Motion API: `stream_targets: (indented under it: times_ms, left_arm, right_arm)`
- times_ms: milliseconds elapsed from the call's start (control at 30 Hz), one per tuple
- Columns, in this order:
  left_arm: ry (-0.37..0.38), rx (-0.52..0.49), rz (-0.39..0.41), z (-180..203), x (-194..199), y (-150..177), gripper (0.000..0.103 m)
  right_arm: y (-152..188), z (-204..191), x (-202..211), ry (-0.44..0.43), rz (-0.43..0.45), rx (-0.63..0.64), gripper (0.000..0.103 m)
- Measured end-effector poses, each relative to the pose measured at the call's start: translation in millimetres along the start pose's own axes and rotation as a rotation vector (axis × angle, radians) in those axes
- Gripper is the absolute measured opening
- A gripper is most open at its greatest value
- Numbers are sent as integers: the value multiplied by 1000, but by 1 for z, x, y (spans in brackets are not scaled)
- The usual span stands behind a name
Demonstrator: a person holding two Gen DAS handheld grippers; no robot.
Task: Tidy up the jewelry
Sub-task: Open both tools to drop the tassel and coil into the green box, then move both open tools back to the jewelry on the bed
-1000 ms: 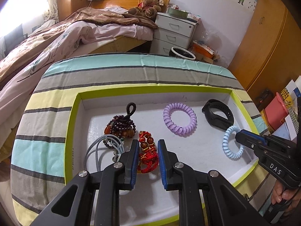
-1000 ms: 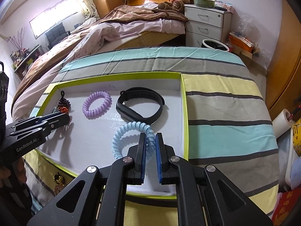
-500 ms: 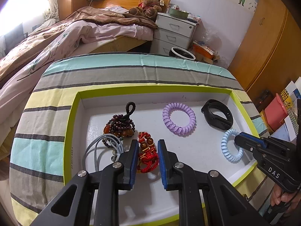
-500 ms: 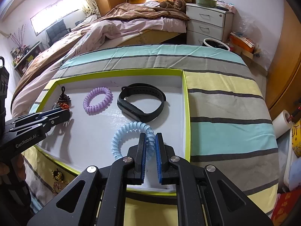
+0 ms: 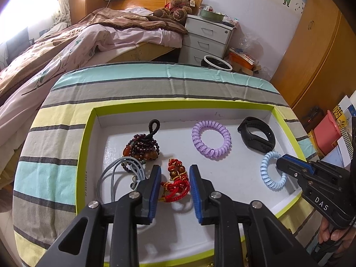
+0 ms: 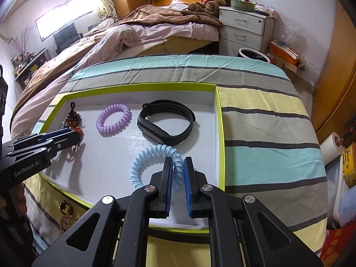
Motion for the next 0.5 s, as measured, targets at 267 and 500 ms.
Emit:
stream_targets:
  times_ms: [267,500]
  left_arm:
    - [4,-8,19,5,10,1,42]
    - [11,-15,45,9,27,6,42]
  right_arm:
    - [1,1,6,-3,20,-12,18]
    - [3,0,17,-12,45,-16,34]
Point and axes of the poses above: each gripper's, at about its wrist camera, not at the fingertips, and x roughly against the way its jaws point, z to its right, y to its underside, the point moved 1 cm from there along -x, roughly the way its jaws point, and after that the axes turned 5 degrees about x, right-handed, at the moved point
